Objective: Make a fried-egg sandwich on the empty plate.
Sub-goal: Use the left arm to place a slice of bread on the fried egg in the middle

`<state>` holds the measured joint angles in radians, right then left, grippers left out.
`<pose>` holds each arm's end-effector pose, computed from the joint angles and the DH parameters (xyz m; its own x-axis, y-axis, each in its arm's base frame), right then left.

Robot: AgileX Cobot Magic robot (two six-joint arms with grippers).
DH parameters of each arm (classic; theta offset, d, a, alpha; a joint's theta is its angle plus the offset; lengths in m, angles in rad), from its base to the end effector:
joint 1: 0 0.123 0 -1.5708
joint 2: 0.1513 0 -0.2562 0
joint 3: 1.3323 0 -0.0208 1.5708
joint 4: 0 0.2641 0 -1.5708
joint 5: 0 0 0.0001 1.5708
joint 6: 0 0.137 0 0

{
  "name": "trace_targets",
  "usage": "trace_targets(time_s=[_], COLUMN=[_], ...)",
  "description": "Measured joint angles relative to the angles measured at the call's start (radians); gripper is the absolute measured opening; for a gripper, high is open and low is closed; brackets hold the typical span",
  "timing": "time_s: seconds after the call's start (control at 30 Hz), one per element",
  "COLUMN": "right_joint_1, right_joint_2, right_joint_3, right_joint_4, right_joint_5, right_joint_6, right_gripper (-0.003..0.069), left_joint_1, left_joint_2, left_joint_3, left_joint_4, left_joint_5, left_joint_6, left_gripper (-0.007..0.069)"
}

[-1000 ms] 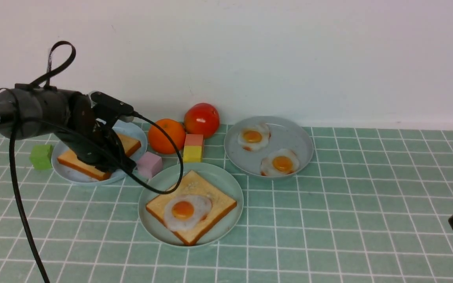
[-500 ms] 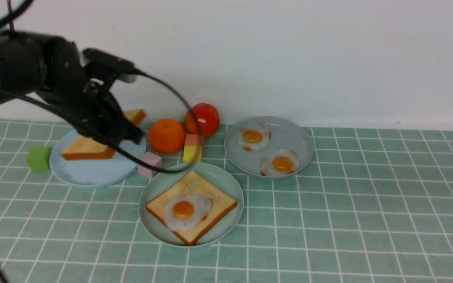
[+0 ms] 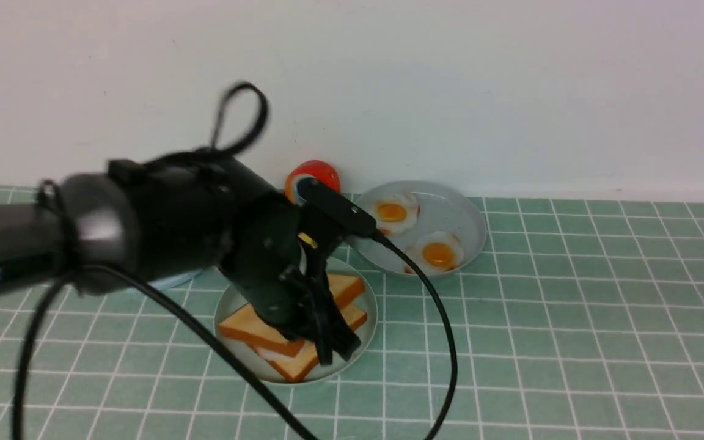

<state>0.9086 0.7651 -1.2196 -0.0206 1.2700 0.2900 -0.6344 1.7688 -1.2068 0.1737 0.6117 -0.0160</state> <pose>0.1016 0.1259 0.3890 -0.6112 -0.3285 -0.7201 -0.6336 0.7483 0.1965 0.3273 -0.2239 0.1413 -0.6347 0.6231 -0.4570 0.6373 0.7565 0.1464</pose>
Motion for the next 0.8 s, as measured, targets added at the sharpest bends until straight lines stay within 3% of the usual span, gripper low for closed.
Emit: trace_targets(time_s=[0.23,0.33,0.63,0.8], right_joint_1=[0.0,0.0,0.0,0.0], right_joint_2=[-0.002,-0.012,-0.039,-0.047], right_joint_3=[0.0,0.0,0.0,0.0], right_joint_4=[0.043,0.055,0.063,0.049], right_joint_5=[0.0,0.0,0.0,0.0], right_joint_6=[-0.003,-0.003,-0.003,-0.003], right_gripper=[0.0057,0.0062,0.0064,0.0064], left_joint_1=[-0.005,-0.005,-0.005,-0.005], left_joint_2=[0.069,0.081,0.021,-0.097], left_joint_3=[0.0,0.0,0.0,0.0], left_joint_4=[0.063,0.085,0.041,-0.002], left_joint_5=[-0.063,-0.069,-0.048,-0.016], left_joint_6=[-0.005,-0.005,-0.011,-0.044], left_gripper=[0.0015,0.0049,0.0368,0.04])
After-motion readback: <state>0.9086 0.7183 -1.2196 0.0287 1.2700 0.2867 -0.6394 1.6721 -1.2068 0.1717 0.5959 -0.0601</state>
